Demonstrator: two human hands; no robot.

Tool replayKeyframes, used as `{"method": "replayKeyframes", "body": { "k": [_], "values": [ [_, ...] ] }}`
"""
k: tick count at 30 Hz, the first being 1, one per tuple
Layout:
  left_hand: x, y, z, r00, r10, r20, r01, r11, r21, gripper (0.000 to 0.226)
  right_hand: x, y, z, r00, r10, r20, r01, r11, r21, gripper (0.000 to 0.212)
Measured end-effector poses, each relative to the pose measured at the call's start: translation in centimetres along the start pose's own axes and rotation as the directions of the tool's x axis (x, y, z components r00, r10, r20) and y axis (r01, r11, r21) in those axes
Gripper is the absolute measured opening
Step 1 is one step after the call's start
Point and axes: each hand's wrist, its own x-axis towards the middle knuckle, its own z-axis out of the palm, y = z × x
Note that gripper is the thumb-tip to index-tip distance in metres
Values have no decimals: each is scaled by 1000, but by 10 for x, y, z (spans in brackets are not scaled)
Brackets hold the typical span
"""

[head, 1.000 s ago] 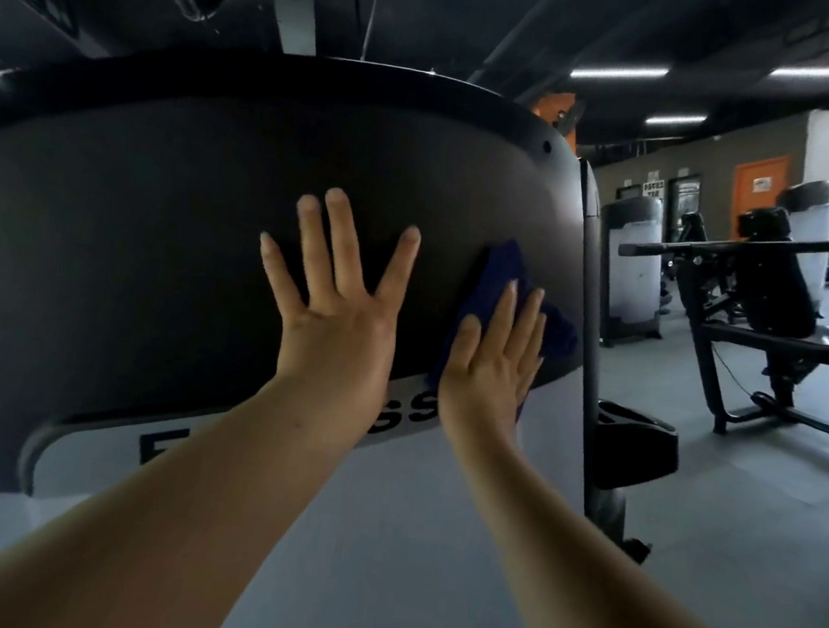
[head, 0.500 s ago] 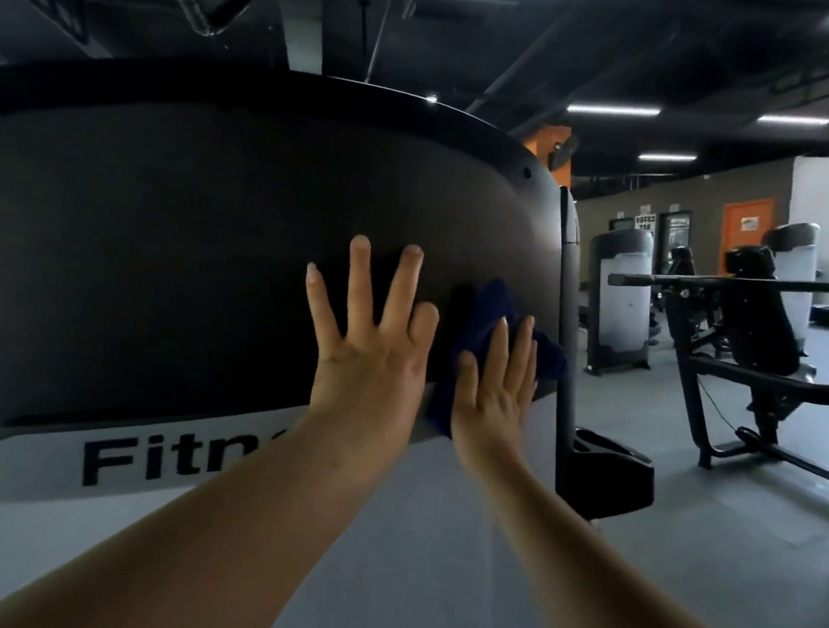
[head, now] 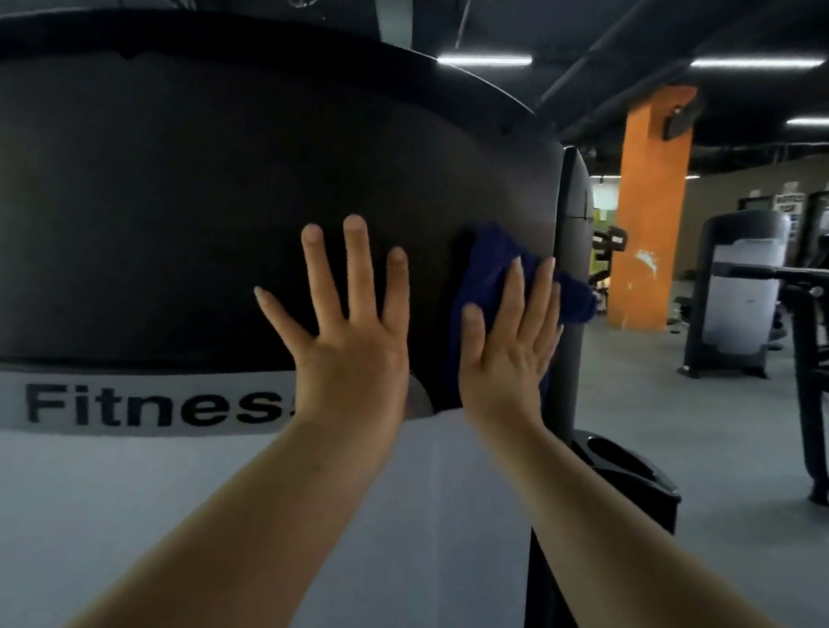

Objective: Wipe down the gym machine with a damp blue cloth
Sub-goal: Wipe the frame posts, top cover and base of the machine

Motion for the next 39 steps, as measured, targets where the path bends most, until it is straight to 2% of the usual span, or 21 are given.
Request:
{"method": "replayKeyframes", "body": {
  "k": [2,4,6,8,11,14,18,23,24,26,29,31,36,39],
  "values": [
    [1,16,-2,997,-72,22,72,997,-29,125,-11,11,1,997,-74,4,74,996,-47,63],
    [2,35,-3,992,-111,59,114,992,-55,139,-40,39,-2,985,-145,88,150,988,-45,62],
    [2,37,2,989,-138,49,142,987,-75,144,-57,53,-2,977,-159,140,164,986,-24,60],
    [2,36,4,985,-168,30,170,982,-80,145,-39,49,-1,987,-136,86,136,991,5,59],
    [4,41,1,989,-139,58,144,985,-95,144,9,37,-8,998,-54,-8,55,998,44,60],
    [3,38,-1,991,-108,83,116,988,-98,144,2,50,-4,997,-69,-36,72,995,69,58],
    [-2,22,-1,993,-34,117,35,999,-9,149,-64,73,13,997,61,39,-65,991,115,55],
    [-8,13,0,998,-9,54,11,999,-36,148,6,35,0,957,289,36,-289,929,233,68],
    [-11,12,2,999,-18,45,20,999,-40,148,16,28,-3,960,281,16,-277,931,236,68],
    [-17,10,4,996,-81,40,83,995,-56,150,2,25,-3,988,153,-26,-147,974,172,64],
    [-24,3,7,989,-132,68,137,987,-81,149,-61,48,7,993,-92,70,89,995,45,60],
    [-27,-4,11,994,-88,70,93,993,-75,147,-70,60,9,989,-103,107,99,994,49,60],
    [-25,-4,10,995,-79,66,83,994,-67,146,-10,18,5,999,52,-11,-50,988,144,64],
    [-28,-6,10,996,-69,53,73,994,-84,143,-43,15,15,1000,10,-4,-10,998,55,63]
  ]
}}
